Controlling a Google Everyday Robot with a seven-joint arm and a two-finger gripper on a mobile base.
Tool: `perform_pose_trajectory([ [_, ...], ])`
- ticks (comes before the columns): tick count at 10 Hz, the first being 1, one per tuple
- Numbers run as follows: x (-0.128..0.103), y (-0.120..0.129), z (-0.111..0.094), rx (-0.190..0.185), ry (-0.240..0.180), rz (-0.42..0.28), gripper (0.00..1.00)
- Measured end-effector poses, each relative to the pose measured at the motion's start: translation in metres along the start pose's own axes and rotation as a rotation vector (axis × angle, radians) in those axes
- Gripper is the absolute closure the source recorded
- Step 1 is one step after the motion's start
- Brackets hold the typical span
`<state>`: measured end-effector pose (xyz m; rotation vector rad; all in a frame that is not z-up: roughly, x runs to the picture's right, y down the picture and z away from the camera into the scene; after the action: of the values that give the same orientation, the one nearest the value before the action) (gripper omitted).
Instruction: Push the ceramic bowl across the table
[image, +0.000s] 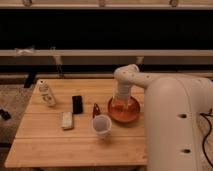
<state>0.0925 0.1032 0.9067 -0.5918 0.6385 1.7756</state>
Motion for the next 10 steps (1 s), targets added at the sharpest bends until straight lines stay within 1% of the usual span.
perform_pose_trajectory([
  [2, -0.004, 0.007, 0.0, -0.004, 0.0, -0.011, 0.35],
  [7, -0.024, 0.026, 0.001, -0.021, 0.001, -0.051, 0.35],
  [8, -0.033, 0.032, 0.002, -0.024, 0.001, -0.065, 0.35],
  [10, -0.05, 0.055, 0.002, -0.032, -0.005, -0.108, 0.35],
])
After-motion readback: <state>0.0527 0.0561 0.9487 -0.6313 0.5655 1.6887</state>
